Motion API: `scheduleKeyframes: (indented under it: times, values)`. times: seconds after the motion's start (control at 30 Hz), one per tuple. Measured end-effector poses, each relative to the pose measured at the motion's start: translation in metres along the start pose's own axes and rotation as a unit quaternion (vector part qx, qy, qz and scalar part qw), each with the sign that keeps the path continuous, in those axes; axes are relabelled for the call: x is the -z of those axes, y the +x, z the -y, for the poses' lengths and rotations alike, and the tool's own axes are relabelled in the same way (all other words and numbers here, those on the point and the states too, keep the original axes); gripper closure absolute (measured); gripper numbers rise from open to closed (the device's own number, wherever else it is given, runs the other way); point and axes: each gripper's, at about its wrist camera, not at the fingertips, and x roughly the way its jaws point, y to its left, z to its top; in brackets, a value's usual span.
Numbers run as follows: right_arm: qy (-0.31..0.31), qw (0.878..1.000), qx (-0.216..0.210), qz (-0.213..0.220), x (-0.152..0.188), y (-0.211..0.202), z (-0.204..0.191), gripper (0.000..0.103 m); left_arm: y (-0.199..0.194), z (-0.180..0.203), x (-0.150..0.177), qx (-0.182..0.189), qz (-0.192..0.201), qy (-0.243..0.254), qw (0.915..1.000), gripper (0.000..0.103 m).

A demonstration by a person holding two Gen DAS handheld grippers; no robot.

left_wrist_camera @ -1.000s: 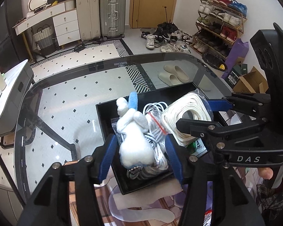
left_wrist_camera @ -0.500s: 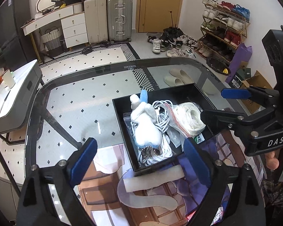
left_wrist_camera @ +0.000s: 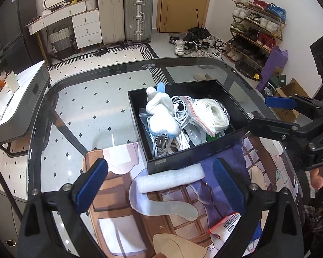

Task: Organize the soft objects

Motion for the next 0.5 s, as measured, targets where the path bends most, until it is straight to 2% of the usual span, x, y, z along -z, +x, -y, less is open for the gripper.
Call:
scheduleKeyframes:
  times: [0.5]
  values:
    - [-0.014, 1.000, 0.011, -0.008, 0.042, -0.016, -0.010, 0.001, -0.004, 0.010, 0.017, -0.008, 0.004, 0.016, 0.9998, 0.004]
